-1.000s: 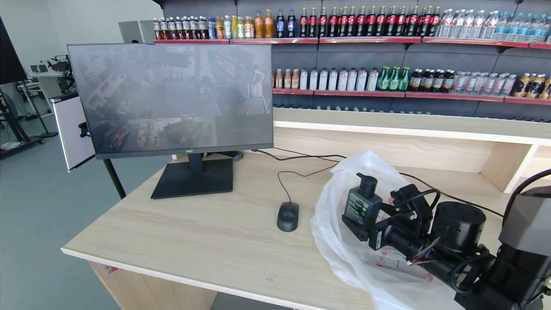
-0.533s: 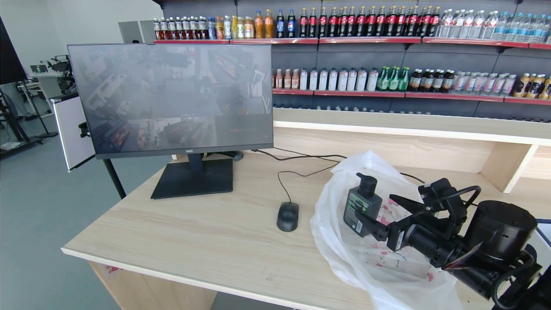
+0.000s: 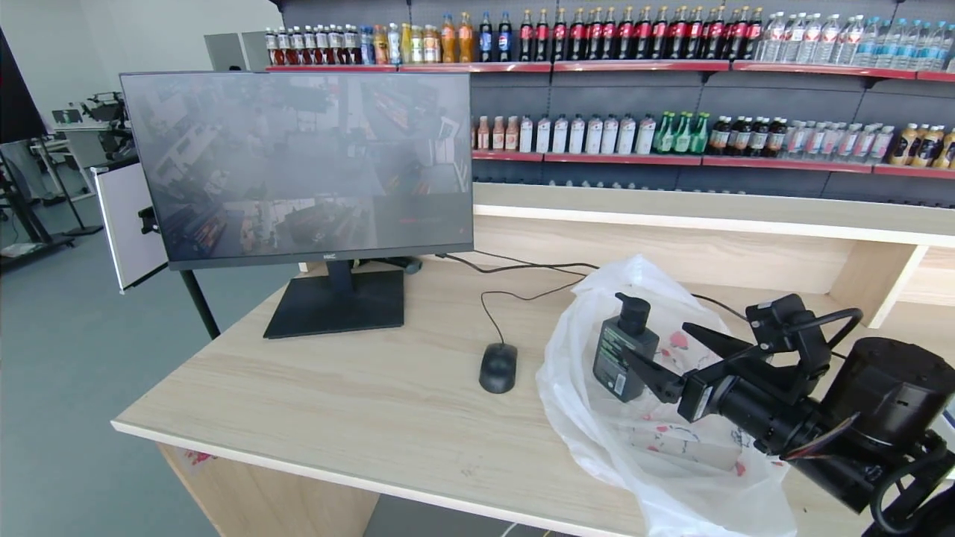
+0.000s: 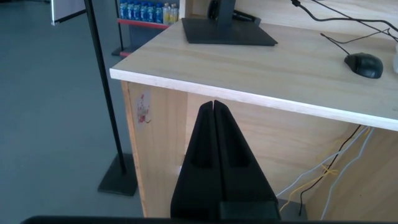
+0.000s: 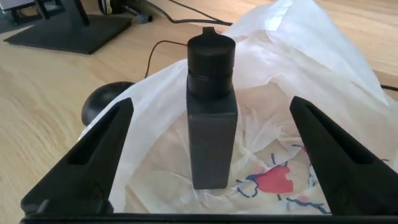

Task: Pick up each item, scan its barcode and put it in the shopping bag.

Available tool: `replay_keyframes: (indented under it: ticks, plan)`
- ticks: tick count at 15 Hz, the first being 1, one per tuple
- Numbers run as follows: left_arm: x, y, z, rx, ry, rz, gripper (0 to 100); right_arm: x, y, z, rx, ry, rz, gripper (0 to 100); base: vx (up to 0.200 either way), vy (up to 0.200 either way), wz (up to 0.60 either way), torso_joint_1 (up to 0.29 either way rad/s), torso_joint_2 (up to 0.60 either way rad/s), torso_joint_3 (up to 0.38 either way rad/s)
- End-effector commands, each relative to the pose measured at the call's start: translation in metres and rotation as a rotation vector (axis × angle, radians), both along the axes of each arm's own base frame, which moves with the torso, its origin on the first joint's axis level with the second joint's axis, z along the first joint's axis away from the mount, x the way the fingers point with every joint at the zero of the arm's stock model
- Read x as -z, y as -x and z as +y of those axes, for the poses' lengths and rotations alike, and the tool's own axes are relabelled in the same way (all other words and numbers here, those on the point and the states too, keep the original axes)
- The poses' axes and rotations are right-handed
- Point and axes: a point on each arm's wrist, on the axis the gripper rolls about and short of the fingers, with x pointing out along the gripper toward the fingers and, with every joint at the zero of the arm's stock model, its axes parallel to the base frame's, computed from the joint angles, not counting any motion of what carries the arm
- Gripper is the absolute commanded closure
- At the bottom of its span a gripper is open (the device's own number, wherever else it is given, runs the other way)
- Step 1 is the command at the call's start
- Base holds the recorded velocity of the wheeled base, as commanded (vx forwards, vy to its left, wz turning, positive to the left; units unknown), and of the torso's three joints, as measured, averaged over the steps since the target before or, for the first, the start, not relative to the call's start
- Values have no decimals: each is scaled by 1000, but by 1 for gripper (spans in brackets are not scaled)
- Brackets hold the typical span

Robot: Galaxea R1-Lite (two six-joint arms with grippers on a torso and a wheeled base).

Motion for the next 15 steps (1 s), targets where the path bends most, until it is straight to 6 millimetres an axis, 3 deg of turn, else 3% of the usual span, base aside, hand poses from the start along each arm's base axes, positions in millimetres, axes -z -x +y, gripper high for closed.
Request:
replay_keyframes:
  ticks: [1, 8, 15]
  plan:
    - [0, 0, 0, 0, 0, -1, 100, 0, 1, -1, 0, -1, -1, 0, -200, 0, 0, -2, 7, 7]
    - [0, 0, 0, 0, -1, -1, 100, -1, 2, -1, 0, -17, 5, 0, 0, 0, -514, -1, 3, 4]
    - [0, 0, 0, -1, 5, -1, 100, 0, -2, 1, -1, -15, 1, 0, 0, -200, 0, 6, 4, 0]
